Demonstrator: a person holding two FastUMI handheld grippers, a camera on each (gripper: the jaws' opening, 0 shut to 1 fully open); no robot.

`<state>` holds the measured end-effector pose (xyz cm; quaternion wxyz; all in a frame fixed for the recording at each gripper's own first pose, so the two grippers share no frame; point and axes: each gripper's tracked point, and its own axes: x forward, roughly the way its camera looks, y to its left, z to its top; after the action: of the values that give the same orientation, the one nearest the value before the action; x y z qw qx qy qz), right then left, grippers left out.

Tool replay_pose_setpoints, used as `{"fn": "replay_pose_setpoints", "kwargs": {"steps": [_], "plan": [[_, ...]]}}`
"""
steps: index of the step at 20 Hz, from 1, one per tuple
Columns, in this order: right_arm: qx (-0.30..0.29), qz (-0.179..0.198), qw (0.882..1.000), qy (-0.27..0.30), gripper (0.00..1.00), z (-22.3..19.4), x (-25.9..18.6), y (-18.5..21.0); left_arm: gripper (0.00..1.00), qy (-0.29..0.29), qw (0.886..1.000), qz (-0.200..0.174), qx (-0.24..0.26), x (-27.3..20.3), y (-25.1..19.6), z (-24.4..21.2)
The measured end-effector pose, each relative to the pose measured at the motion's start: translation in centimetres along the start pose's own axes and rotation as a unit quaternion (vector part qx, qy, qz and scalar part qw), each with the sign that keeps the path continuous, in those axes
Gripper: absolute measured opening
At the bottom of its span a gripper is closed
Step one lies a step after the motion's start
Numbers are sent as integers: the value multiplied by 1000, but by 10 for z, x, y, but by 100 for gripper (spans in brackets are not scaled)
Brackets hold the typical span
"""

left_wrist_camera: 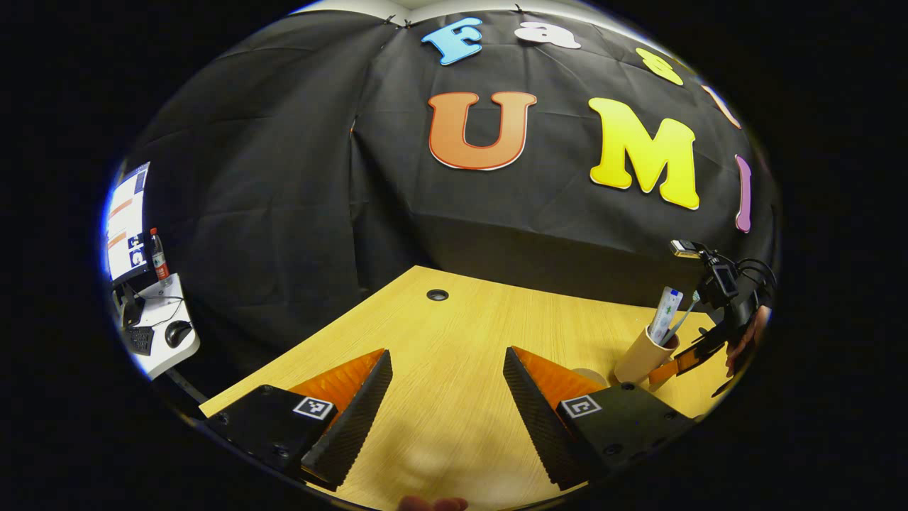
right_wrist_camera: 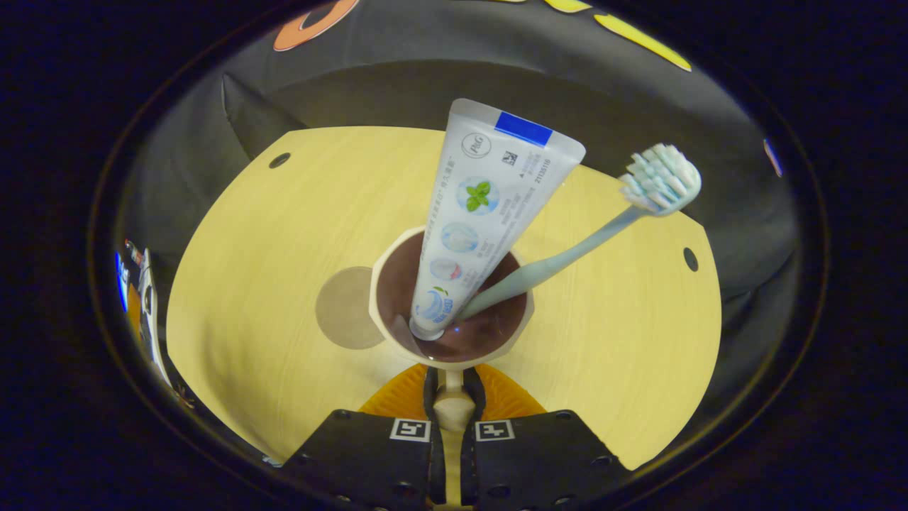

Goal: Put the toothbrush and toothpaste on the desktop into the cup, then pick up the cup and place it on the coaster on the desktop.

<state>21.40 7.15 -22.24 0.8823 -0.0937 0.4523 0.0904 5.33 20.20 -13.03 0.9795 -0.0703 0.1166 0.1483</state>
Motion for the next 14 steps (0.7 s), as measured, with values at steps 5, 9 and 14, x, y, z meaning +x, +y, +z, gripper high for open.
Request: {"fn": "replay_pose_setpoints", "kwargs": {"steps": [5,9,14], "plan": [[-37,15,999,-3,6,2,-5,-6,100,-4,1000,21,-8,-10,22,1],[-56,17,998,0,8,1,-7,-13,100,-6,999,37,-13,-16,37,-1],[-64,13,998,9,8,2,-12,-13,100,0,998,50,-24,-19,55,-7]]}}
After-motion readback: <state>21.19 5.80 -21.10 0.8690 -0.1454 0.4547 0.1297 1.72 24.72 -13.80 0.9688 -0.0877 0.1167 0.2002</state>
